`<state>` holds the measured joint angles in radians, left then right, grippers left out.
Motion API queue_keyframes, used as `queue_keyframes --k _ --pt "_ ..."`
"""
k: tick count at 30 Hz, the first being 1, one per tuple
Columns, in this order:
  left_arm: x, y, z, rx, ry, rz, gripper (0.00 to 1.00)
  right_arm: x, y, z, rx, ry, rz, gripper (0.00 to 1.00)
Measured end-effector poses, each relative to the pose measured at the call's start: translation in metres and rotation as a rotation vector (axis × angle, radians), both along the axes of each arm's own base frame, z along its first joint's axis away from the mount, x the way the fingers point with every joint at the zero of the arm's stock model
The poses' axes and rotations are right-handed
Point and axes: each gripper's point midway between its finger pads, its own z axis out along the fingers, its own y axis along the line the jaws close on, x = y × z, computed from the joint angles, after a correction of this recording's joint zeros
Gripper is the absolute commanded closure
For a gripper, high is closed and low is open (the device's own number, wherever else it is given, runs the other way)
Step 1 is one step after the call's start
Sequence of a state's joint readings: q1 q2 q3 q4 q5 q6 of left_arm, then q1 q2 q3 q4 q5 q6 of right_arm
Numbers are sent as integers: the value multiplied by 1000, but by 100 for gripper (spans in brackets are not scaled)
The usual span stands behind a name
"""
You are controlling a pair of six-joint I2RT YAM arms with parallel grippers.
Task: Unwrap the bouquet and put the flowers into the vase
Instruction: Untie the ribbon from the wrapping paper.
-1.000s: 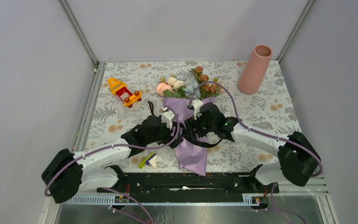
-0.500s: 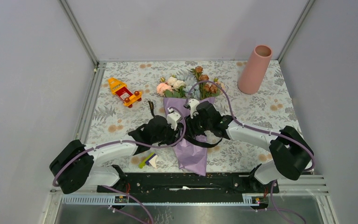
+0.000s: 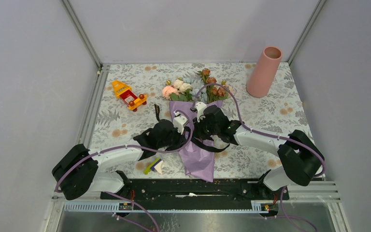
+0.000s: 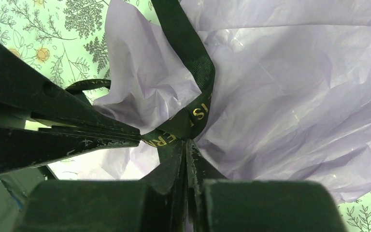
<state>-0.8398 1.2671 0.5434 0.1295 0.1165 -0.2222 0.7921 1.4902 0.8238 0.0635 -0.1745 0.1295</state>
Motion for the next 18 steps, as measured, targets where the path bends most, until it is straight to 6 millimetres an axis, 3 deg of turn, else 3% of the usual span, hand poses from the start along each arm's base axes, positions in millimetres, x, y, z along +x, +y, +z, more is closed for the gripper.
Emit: queue_keyframes --k 8,18 --pt "2 1 2 -12 6 31 100 -2 -11 -15 -9 1 -52 100" --pt "15 19 17 -44 -11 207 100 14 -63 -1 -18 -163 -323 100"
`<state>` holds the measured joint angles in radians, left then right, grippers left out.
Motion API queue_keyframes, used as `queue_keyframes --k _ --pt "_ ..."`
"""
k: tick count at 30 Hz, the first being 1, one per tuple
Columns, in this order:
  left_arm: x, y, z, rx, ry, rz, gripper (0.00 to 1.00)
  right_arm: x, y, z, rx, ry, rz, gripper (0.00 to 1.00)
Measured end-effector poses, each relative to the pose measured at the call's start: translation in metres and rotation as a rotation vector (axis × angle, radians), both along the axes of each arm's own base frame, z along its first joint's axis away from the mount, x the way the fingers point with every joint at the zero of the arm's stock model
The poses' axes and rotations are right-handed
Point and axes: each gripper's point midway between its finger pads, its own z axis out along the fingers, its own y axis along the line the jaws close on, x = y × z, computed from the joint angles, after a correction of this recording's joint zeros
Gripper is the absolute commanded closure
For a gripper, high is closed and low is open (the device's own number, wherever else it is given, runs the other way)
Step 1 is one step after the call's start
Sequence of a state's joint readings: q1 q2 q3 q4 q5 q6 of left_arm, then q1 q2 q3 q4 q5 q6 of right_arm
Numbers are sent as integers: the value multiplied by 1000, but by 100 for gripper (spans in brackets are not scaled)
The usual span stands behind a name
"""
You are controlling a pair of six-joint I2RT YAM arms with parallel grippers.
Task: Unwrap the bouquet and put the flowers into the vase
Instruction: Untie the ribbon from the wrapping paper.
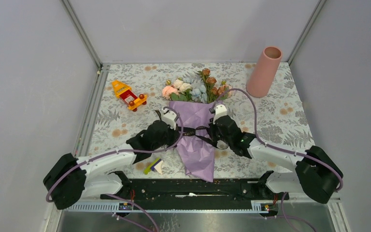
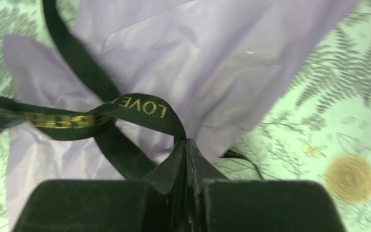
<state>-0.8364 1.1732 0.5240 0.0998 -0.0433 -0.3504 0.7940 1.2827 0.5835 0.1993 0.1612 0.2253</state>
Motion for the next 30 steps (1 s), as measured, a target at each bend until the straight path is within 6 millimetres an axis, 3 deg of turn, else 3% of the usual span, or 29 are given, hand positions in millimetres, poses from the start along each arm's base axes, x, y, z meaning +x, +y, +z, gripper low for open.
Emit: queue_keyframes --k 8,18,23,30 --pt "16 47 27 -154 -20 241 100 14 -52 14 -41 -79 -292 100" --pt "23 117 21 -233 51 532 100 12 -144 8 -37 -23 -698 100" --pt "20 140 20 -276 88 659 100 6 -176 2 -19 18 -840 100" --pt "7 174 17 -362 81 844 100 -6 -203 -18 26 85 -991 100"
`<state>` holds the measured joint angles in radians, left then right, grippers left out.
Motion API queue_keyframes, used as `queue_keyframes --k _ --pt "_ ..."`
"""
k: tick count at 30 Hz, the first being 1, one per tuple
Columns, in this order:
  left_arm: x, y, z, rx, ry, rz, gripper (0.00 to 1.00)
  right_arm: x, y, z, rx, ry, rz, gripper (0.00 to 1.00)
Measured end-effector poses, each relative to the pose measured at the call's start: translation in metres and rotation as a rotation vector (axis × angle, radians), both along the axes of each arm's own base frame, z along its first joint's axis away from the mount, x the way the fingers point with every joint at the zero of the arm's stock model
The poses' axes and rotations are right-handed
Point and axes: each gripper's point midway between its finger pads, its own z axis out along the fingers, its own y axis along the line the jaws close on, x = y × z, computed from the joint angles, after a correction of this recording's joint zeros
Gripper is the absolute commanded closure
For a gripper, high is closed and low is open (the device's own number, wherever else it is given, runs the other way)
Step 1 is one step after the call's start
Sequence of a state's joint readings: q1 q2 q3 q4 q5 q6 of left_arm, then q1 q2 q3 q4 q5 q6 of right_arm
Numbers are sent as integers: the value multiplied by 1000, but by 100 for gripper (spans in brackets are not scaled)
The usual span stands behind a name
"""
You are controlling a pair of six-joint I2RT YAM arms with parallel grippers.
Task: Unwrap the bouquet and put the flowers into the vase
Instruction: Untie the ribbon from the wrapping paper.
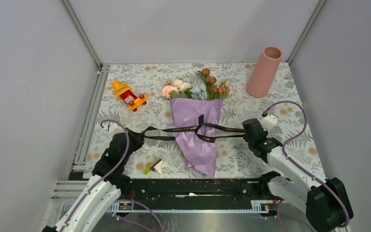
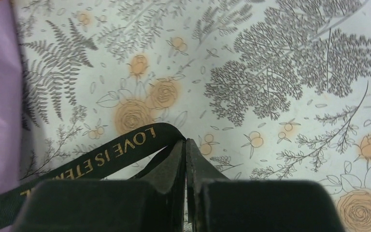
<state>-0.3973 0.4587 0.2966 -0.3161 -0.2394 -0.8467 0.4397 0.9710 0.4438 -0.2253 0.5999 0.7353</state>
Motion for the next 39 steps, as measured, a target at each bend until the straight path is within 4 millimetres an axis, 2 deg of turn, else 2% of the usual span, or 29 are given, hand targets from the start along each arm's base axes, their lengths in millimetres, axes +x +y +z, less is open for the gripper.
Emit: queue_keyframes --k 3,5,6,9,11,13,16,20,22,24,26,29,31,34,36,39 --pt "-8 10 1 -49 -26 62 98 -7 -7 -9 34 15 -47 97" --pt "-11 12 0 -69 -30 77 87 -9 -8 -12 49 19 -62 87" --pt "-12 13 -2 -69 -23 80 80 -9 -7 -13 56 21 -64 77" --pt "-16 15 -13 -56 18 88 47 -11 -7 -14 67 31 -66 48" --pt "-18 15 -19 -40 45 80 25 -12 -6 -15 74 39 -58 33" --pt "-20 15 -25 -13 67 61 20 -13 -3 -16 79 51 -34 24" --pt "-20 14 -30 37 101 31 19 -14 2 -14 91 51 -2 18" --pt "-11 5 -11 112 91 -66 20 -12 11 1 122 6 68 14" --pt "0 -9 6 124 49 -148 20 -11 19 10 146 -21 123 14" --pt "11 -32 22 132 3 -260 20 -10 28 17 170 -37 178 14" --pt "16 -59 33 154 -29 -385 20 -9 38 21 192 -41 232 14" --pt "14 -113 39 207 -69 -618 20 -7 57 26 231 -29 334 14" --pt "7 -149 37 246 -79 -777 19 -7 74 27 269 -11 426 14" --pt "1 -187 26 308 -79 -943 18 -7 99 28 322 18 562 14" --pt "3 -202 15 351 -72 -1002 18 -7 110 27 342 39 620 14" --pt "6 -209 -2 412 -49 -1047 18 -8 120 27 362 57 677 14"
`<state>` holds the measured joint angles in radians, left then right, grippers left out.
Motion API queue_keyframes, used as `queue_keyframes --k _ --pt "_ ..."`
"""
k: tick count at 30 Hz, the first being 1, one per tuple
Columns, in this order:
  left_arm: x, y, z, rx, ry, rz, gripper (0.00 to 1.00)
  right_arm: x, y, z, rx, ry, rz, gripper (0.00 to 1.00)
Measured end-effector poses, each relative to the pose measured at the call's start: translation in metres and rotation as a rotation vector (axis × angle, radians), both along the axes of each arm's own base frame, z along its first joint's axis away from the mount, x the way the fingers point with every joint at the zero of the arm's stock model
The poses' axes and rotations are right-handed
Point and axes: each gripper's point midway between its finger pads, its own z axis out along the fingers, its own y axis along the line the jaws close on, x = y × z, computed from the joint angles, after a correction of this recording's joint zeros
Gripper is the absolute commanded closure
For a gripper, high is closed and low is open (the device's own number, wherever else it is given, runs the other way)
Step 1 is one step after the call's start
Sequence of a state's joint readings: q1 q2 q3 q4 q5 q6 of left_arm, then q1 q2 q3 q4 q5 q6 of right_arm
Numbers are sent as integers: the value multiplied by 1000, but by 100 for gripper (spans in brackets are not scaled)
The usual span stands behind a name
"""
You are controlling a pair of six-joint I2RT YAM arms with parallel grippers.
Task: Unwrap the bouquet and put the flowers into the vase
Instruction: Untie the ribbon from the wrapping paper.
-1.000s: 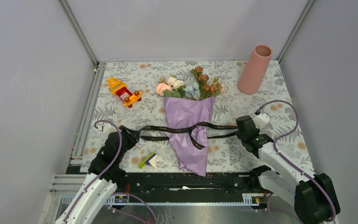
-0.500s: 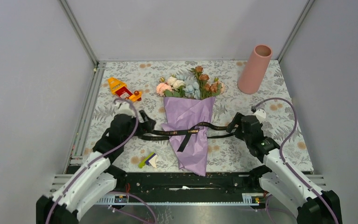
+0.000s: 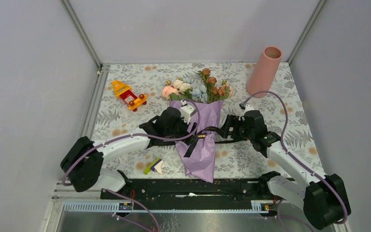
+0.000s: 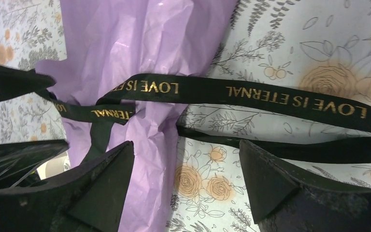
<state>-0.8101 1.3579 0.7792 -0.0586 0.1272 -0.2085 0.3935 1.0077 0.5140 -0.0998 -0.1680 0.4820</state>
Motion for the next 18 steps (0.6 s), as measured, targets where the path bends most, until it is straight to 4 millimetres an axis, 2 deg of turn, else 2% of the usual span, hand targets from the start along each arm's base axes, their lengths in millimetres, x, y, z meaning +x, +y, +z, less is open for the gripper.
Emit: queue_keyframes --k 6,11,17,18 --pt "3 1 -23 86 4 -43 23 -2 11 0 30 6 58 15" --pt "3 2 -38 121 25 -55 57 -3 22 -4 16 23 118 17" --pt "4 1 -40 122 27 -50 81 -5 50 6 -75 -35 224 18" --pt "4 1 -40 121 27 -48 83 -3 54 8 -99 -51 229 18"
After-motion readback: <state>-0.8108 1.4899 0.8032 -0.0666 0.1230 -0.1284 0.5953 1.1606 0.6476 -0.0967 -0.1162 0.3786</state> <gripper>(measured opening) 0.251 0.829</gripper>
